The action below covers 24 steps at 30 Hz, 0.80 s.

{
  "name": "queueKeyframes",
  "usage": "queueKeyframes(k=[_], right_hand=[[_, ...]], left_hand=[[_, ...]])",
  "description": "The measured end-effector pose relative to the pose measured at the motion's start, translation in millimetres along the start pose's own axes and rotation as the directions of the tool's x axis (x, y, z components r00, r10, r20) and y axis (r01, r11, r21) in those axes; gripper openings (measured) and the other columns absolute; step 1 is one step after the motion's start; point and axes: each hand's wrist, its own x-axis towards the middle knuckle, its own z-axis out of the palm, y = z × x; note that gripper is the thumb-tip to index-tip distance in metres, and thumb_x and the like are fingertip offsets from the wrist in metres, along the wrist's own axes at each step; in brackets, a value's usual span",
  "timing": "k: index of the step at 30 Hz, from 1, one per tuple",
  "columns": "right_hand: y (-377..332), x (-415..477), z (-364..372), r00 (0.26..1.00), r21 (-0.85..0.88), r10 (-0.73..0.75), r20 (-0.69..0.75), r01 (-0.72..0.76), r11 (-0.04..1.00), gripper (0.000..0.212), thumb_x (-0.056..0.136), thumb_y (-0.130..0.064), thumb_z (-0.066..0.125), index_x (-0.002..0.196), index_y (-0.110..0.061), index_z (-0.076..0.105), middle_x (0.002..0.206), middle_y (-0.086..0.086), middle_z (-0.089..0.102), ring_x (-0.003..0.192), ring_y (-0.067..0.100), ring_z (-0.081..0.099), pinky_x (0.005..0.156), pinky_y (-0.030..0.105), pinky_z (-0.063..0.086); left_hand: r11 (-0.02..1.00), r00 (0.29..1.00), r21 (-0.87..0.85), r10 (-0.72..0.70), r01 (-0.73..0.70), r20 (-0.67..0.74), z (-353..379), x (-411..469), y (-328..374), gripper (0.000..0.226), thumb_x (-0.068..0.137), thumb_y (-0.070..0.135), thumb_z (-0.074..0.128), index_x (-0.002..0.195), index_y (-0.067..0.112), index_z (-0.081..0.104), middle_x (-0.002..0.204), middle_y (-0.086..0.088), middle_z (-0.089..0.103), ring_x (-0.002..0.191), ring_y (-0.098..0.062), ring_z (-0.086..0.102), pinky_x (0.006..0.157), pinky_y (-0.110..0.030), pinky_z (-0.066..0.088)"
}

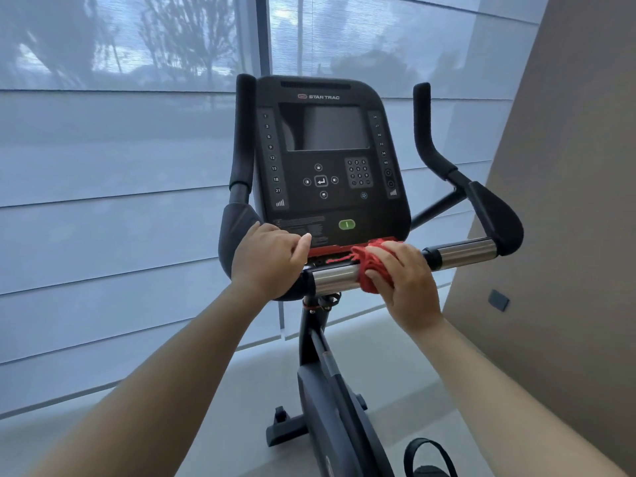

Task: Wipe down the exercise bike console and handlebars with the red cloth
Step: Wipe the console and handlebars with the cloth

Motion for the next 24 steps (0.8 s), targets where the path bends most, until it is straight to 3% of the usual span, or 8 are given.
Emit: queueKeyframes(k=[4, 9, 12, 14, 16, 18, 21, 24], right_hand=[[2.1, 3.4, -5.7, 0.990, 0.035, 0.138, -0.030, -0.137, 0.990, 0.047, 0.097, -0.043, 0.033, 0.106, -0.007, 0.063, 0.101, 0.010, 0.064, 0.098, 0.029, 0.056, 0.092, 0.044, 0.045], [-14.4, 0.1, 0.8, 0.999, 0.023, -0.004, 0.053, 0.003, 1.000, 0.045, 0.096, -0.043, 0.035, 0.114, -0.011, 0.061, 0.112, 0.009, 0.062, 0.109, 0.028, 0.053, 0.100, 0.042, 0.041], [9.5, 5.7, -13.2, 0.994, -0.001, 0.002, 0.113, -0.002, 1.000, 0.049, 0.096, -0.045, 0.034, 0.112, -0.008, 0.062, 0.107, 0.010, 0.064, 0.101, 0.027, 0.057, 0.093, 0.040, 0.046], [25.5, 13.7, -24.5, 0.987, 0.001, 0.023, 0.160, -0.024, 1.000, 0.054, 0.095, -0.048, 0.031, 0.106, -0.007, 0.064, 0.099, 0.009, 0.066, 0.093, 0.026, 0.058, 0.085, 0.038, 0.047], [37.7, 22.9, -34.5, 0.985, -0.004, 0.022, 0.172, -0.022, 1.000, 0.056, 0.094, -0.050, 0.029, 0.102, -0.008, 0.065, 0.093, 0.008, 0.067, 0.087, 0.027, 0.058, 0.080, 0.036, 0.045], [48.1, 34.1, -45.5, 0.994, -0.008, 0.023, 0.106, -0.022, 1.000, 0.049, 0.094, -0.047, 0.035, 0.101, -0.009, 0.065, 0.092, 0.007, 0.067, 0.087, 0.026, 0.058, 0.080, 0.036, 0.044], [63.9, 44.5, -56.5, 0.999, -0.027, 0.041, 0.004, -0.041, 0.999, 0.039, 0.094, -0.040, 0.040, 0.103, -0.009, 0.062, 0.095, 0.008, 0.065, 0.091, 0.025, 0.057, 0.083, 0.038, 0.045], [74.3, 35.3, -51.3, 0.986, -0.017, 0.077, 0.150, -0.075, 0.997, 0.047, 0.095, -0.045, 0.034, 0.102, -0.011, 0.065, 0.095, 0.006, 0.066, 0.090, 0.025, 0.058, 0.085, 0.039, 0.043]], left_hand=[[0.998, 1.000, 0.064, 0.008, -0.010, 0.030, 0.8, -1.6, 5.2, 0.057, 0.098, 0.040, 0.023, 0.071, 0.022, 0.070, 0.078, 0.007, 0.070, 0.096, -0.019, 0.052, 0.093, -0.032, 0.029], [1.000, 0.995, -0.017, 0.012, -0.010, 0.098, 5.3, -2.2, 35.0, 0.043, 0.096, 0.043, 0.024, 0.071, 0.026, 0.055, 0.078, 0.009, 0.058, 0.086, -0.016, 0.056, 0.111, -0.048, 0.021], [0.995, 0.994, -0.099, -0.003, 0.014, 0.107, 11.9, -4.6, 58.6, 0.039, 0.096, 0.044, 0.027, 0.083, 0.023, 0.057, 0.084, 0.006, 0.059, 0.086, -0.015, 0.058, 0.110, -0.043, 0.023], [0.995, 0.994, -0.090, -0.030, 0.040, 0.105, 12.2, -2.8, 63.3, 0.040, 0.097, 0.044, 0.027, 0.086, 0.022, 0.059, 0.086, 0.005, 0.059, 0.085, -0.016, 0.058, 0.104, -0.039, 0.029], [0.997, 0.994, -0.067, -0.037, 0.044, 0.103, 11.8, 0.5, 64.9, 0.041, 0.097, 0.044, 0.027, 0.081, 0.021, 0.057, 0.080, 0.005, 0.056, 0.079, -0.018, 0.058, 0.084, -0.036, 0.040], [0.995, 0.991, -0.084, -0.038, 0.050, 0.129, 13.0, 6.1, 68.5, 0.041, 0.097, 0.046, 0.027, 0.075, 0.021, 0.051, 0.076, 0.005, 0.052, 0.074, -0.018, 0.056, 0.062, -0.031, 0.039], [0.989, 0.983, -0.125, -0.056, 0.078, 0.174, 19.2, 20.1, 80.2, 0.043, 0.097, 0.046, 0.026, 0.064, 0.023, 0.042, 0.073, 0.004, 0.051, 0.071, -0.018, 0.052, 0.055, -0.029, 0.035], [0.981, 0.979, -0.138, -0.109, 0.133, 0.173, 30.5, 31.7, 94.2, 0.046, 0.098, 0.042, 0.026, 0.061, 0.020, 0.043, 0.067, 0.004, 0.053, 0.067, -0.021, 0.052, 0.054, -0.029, 0.032]])
